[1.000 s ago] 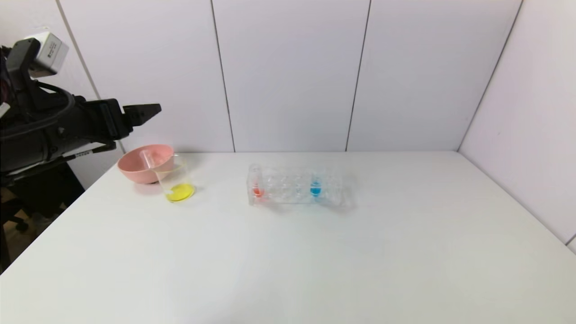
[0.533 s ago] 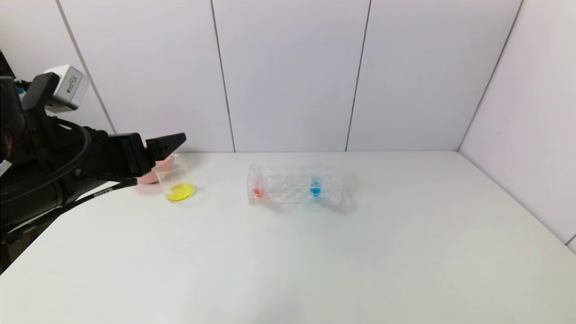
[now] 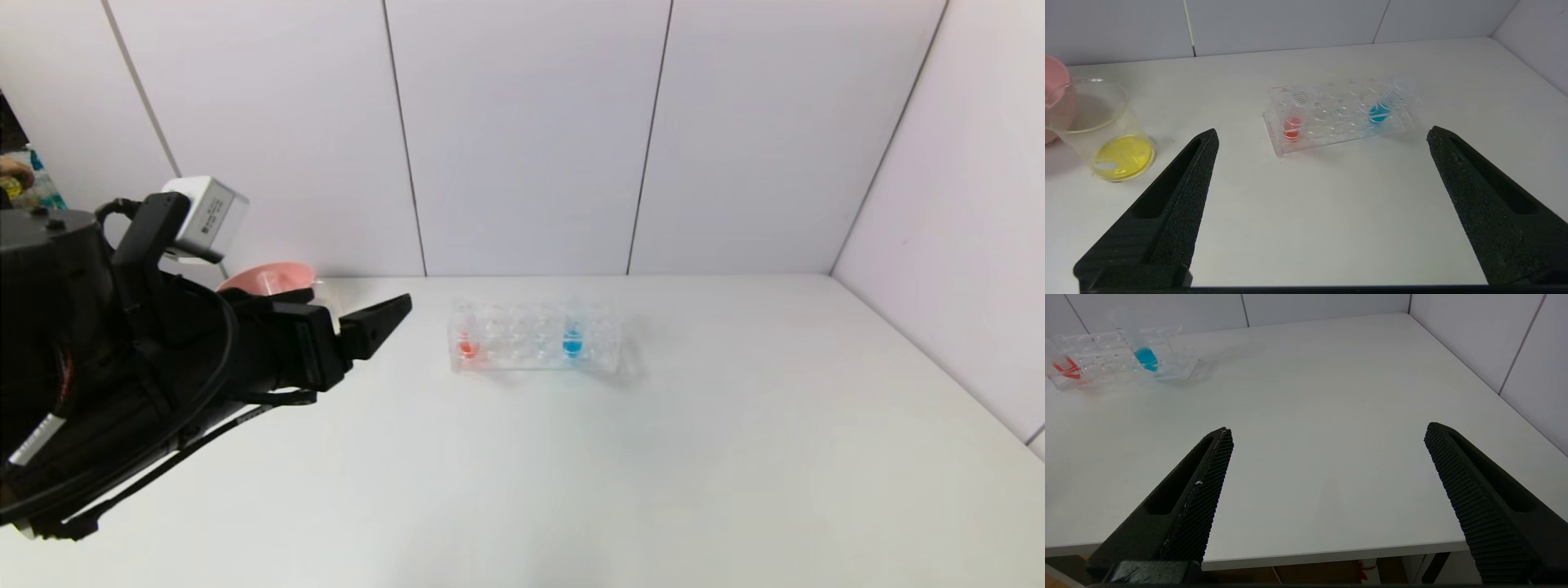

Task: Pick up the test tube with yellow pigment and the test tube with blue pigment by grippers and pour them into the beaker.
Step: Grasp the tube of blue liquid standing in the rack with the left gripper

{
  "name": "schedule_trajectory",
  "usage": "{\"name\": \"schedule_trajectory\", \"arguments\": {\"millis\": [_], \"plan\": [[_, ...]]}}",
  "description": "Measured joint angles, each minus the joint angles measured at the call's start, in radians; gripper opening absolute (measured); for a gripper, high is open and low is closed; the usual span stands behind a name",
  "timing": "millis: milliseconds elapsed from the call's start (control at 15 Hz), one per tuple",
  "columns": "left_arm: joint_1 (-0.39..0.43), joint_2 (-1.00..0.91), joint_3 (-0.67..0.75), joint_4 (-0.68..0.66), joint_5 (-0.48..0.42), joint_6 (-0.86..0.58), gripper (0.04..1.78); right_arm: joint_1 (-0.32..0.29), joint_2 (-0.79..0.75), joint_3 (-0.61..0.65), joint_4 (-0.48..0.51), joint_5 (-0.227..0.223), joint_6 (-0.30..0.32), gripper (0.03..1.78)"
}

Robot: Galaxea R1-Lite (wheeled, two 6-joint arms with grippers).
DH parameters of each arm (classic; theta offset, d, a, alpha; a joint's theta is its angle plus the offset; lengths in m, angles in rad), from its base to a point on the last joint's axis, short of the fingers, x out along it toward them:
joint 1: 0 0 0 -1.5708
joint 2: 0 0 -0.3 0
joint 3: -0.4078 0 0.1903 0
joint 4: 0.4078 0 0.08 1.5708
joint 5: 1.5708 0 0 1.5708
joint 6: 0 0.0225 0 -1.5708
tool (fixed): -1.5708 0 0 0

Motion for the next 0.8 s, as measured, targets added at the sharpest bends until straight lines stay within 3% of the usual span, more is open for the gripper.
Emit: {"name": "schedule_trajectory", "arguments": {"millis": [333, 600, 800], "plan": [[-0.119, 0.196, 0.008, -0.225, 0.136, -0.034, 1.78, 0.0, 0.0, 0.0, 0.0, 0.0, 0.0, 1.71], [-0.154, 0.387, -0.006, -0.435, 0.169, -0.023, 1.78, 0.0, 0.0, 0.0, 0.0, 0.0, 0.0, 1.71], [-0.172, 0.51, -0.065, -0.477, 0.172, -0.018, 1.78, 0.0, 0.0, 0.0, 0.0, 0.0, 0.0, 1.71]]}}
